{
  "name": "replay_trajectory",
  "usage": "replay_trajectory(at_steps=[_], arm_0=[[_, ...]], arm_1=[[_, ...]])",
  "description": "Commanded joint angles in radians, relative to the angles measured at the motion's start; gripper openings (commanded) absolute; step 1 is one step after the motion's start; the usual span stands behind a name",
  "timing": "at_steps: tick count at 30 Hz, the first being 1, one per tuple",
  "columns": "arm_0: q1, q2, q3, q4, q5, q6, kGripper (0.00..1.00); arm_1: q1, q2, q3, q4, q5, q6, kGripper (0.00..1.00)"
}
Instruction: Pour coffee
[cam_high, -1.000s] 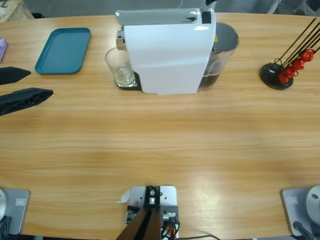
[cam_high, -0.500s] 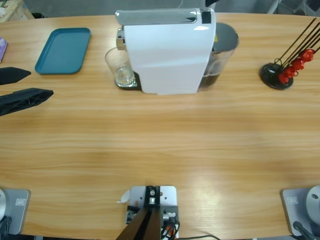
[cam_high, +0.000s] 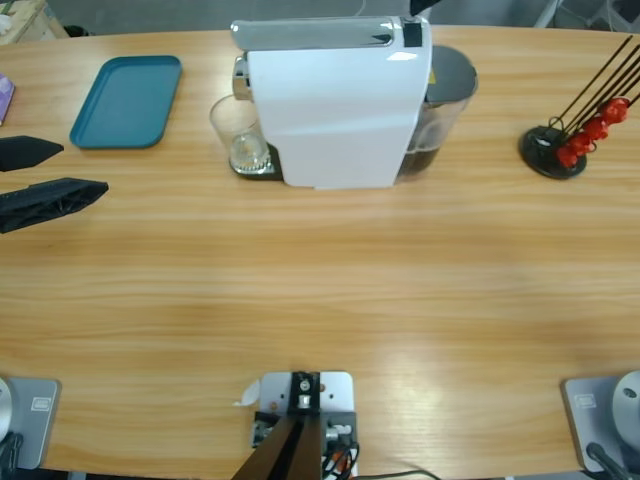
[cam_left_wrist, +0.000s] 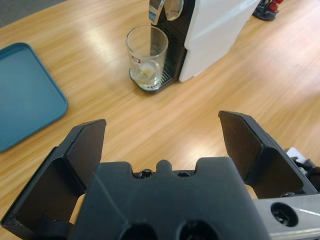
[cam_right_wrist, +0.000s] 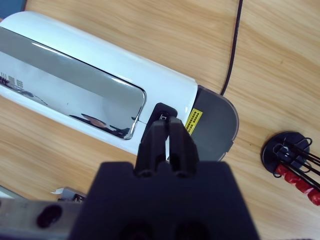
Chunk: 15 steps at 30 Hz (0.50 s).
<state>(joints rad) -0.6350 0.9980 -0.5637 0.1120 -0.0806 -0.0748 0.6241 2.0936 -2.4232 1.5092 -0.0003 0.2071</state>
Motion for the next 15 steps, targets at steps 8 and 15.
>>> replay_trajectory(at_steps=[8, 15], arm_0=[[-0.009, 0.029, 0.042, -0.011, -0.013, 0.004, 0.987], [-0.009, 0.024, 0.045, -0.011, -0.013, 0.003, 0.987]], arm_1=[[-0.001, 0.067, 0.01, 0.022, 0.016, -0.017, 0.0], [-0.001, 0.063, 0.029, 0.022, 0.025, -0.017, 0.0]])
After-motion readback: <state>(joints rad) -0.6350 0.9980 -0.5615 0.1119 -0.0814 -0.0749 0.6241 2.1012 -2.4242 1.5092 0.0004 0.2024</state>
